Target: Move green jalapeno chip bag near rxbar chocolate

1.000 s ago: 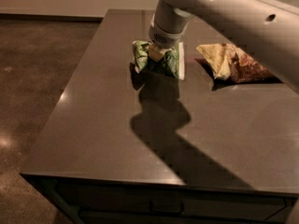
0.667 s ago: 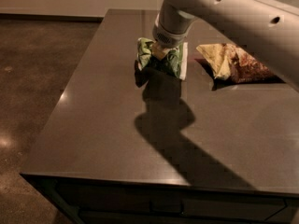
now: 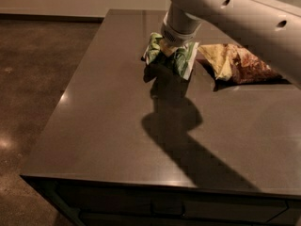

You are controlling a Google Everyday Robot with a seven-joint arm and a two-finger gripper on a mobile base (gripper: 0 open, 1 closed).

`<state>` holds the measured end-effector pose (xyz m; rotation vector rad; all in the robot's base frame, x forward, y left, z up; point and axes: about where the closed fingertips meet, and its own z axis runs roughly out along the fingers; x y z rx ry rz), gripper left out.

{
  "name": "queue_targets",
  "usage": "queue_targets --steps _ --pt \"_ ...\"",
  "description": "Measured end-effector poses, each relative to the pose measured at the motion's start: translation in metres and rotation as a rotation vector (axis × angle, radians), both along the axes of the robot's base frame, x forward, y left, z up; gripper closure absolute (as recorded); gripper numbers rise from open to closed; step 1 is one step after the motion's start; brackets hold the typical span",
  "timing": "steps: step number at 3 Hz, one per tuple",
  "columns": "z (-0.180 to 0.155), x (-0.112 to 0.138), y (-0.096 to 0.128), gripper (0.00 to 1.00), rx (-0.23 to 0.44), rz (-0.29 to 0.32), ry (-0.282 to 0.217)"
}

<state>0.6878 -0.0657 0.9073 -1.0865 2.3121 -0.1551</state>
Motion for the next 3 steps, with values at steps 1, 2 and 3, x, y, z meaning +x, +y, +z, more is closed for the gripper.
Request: queue_targets --steps 1,2,3 --pt "-0.0028 0.0031 -0.0095 1.00 0.012 -0.061 0.002" --pt "-0.0062 0.0064 -0.0106 0.81 0.003 -0.069 0.015" --pt "-0.0072 0.0086 -0.0108 0.59 0.000 -0.068 0.024"
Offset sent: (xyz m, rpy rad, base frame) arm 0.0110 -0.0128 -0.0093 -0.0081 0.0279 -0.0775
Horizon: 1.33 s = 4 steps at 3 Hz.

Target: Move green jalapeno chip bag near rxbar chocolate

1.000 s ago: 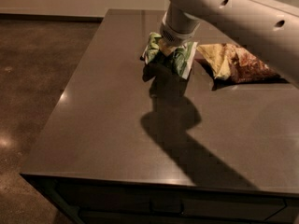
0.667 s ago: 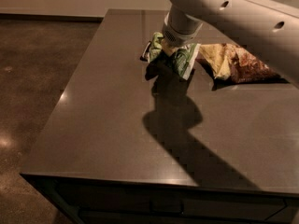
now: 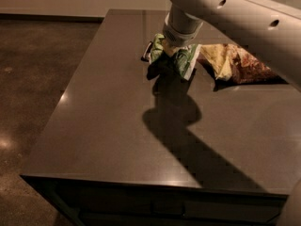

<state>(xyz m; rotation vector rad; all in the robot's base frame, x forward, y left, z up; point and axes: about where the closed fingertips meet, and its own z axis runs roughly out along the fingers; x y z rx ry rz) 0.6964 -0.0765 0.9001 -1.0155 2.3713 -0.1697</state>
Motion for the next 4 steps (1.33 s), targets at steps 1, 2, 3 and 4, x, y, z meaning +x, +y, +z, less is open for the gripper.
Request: queue_targets --steps 1,2,3,4 --pt "-0.0008 0.0009 0.0003 0.35 -0.010 0.000 0.004" --pt "-0.0025 0.0008 -0.0003 0.12 -0.017 0.000 0.005" --pt "-0.0028 0.0005 0.0001 0.00 -0.018 0.000 0.005" --pt "-0.0028 0.0005 0.0001 0.00 -0.018 0.000 0.005"
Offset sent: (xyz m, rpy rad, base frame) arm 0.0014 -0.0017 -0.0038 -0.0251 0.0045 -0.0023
